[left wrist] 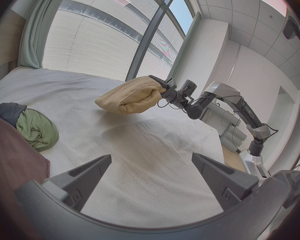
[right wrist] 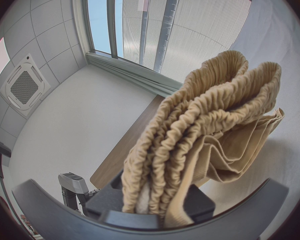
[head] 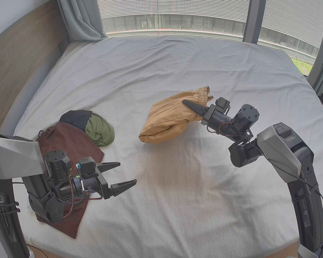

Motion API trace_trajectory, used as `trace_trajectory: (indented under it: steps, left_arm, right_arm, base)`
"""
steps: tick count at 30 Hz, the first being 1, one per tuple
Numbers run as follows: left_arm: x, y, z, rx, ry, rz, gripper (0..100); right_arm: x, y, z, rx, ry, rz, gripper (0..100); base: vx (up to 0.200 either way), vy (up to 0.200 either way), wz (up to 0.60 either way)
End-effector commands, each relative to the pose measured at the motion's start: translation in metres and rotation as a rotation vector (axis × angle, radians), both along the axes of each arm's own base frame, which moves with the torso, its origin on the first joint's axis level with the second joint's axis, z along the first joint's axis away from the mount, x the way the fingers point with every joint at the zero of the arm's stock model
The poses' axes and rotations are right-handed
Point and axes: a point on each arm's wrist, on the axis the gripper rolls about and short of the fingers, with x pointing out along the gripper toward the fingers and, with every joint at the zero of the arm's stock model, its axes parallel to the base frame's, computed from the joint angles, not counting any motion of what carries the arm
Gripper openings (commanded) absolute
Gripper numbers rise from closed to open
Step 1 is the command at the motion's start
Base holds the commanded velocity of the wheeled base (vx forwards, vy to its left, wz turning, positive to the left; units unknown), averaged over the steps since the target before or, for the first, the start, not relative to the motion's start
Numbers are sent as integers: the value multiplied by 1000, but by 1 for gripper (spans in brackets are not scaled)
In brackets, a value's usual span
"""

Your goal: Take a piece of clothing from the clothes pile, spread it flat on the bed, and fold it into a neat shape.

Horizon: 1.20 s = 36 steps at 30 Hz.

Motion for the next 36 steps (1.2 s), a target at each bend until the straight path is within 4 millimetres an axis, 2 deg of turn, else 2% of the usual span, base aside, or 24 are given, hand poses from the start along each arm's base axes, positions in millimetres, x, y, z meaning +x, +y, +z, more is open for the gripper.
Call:
trace_trajectory:
  steps: [1,3,9,14,23,36]
  left_arm:
    - [0,0,-2,1,5,-2,100]
    - [0,0,-2,0,7,-9,100]
    - [0,-1,-2,-1,7,-14,100]
    - [-1,-1,-2,0,7,-14,100]
    - [-2,-1,-1,0,6,-14,100]
    - [-1,-1,-1,-1,3,-14,100]
  right_arm:
    - [9,3,-26,-12,35,0,0]
    - [11,6,-37,-19,57,5,0]
    - [13,2,-47,-37,109,-3,0]
    - [1,-7,-71,-81,213,-18,0]
    - [-12,-24,-102,-153,254,-61,0]
    - [-15,-24,-112,-162,257,-64,0]
  base:
    - [0,0,0]
    - [0,0,0]
    - [0,0,0]
    - [0,0,0]
    - [0,0,0]
    - [0,0,0]
